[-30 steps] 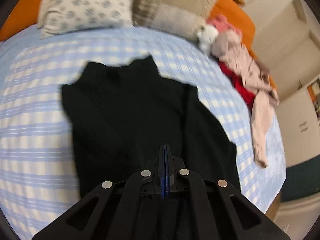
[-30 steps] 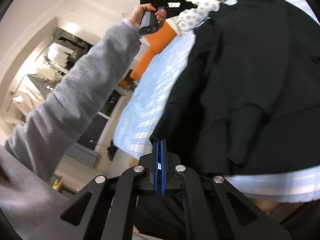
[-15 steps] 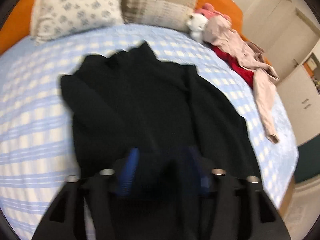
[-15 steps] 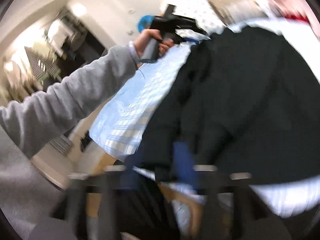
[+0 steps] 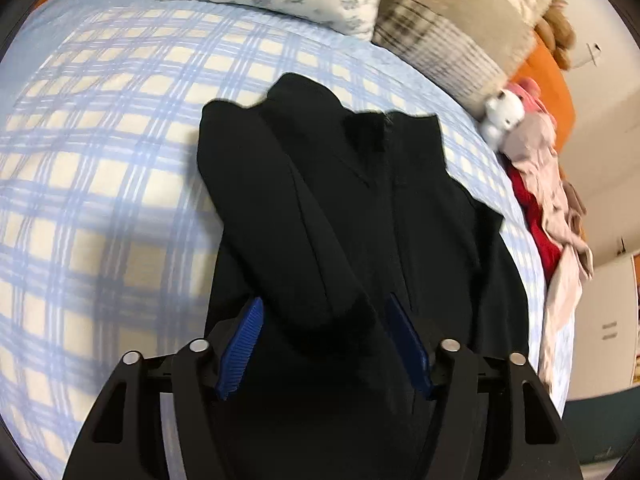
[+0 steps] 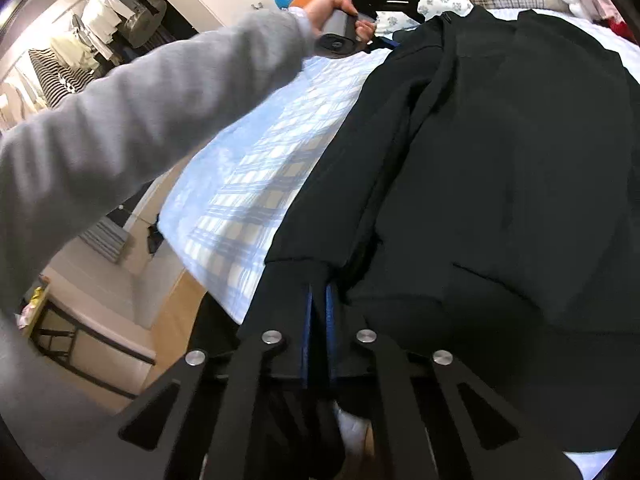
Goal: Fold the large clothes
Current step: 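Grasp the jacket's other side edge with the right gripper and fold it inward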
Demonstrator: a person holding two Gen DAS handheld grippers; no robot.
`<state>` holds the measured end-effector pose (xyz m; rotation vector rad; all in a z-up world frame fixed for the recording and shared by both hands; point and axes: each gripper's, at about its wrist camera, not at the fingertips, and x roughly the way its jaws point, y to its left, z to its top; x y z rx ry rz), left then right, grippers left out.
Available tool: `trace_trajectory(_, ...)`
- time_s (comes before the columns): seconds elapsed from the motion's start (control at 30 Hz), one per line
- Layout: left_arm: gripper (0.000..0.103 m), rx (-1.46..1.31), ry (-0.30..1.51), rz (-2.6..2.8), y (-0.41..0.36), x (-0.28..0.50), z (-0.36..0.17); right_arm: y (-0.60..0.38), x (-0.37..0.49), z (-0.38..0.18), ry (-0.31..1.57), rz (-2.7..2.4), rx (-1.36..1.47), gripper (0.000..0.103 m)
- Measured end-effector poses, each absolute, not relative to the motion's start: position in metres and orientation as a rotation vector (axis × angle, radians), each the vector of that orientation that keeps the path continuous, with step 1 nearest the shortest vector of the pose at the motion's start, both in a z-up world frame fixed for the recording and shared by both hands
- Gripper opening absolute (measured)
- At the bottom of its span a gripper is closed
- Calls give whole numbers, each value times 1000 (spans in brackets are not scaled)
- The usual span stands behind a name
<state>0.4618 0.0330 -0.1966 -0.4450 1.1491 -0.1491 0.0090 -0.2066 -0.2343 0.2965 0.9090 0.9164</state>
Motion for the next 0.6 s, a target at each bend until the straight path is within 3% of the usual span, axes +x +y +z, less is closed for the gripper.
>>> trace_trajectory(0.07, 35, -452, 1147, -133, 32, 478, -198, -221, 8, -236, 936, 934, 330, 5)
trace_trajectory(0.1, 17, -464, 1150, -128, 31, 485, -199, -223, 7, -236, 945, 936, 341, 5)
trace_trajectory(0.17, 12, -471, 1177, -116, 31, 503, -201, -230, 9, -239, 966, 940, 367, 5)
trace_trajectory(0.4, 13, -442, 1275, -65, 30, 547, -204, -226, 19, -261, 1048, 921, 387, 4)
trace_trajectory(0.47, 18, -470, 1312, -55, 31, 554, -219, -231, 19, -270, 1047, 945, 449, 4)
trace_trajectory(0.53, 25, -386, 1283, -75, 19, 552, -217, -232, 13, -267, 1017, 965, 419, 9)
trace_trajectory(0.57, 32, -354, 1276, -91, 13, 550, -215, -231, 9, -265, 1006, 975, 401, 19)
trace_trajectory(0.6, 53, -324, 1272, -111, 7, 548, -211, -232, 4, -262, 994, 995, 377, 33)
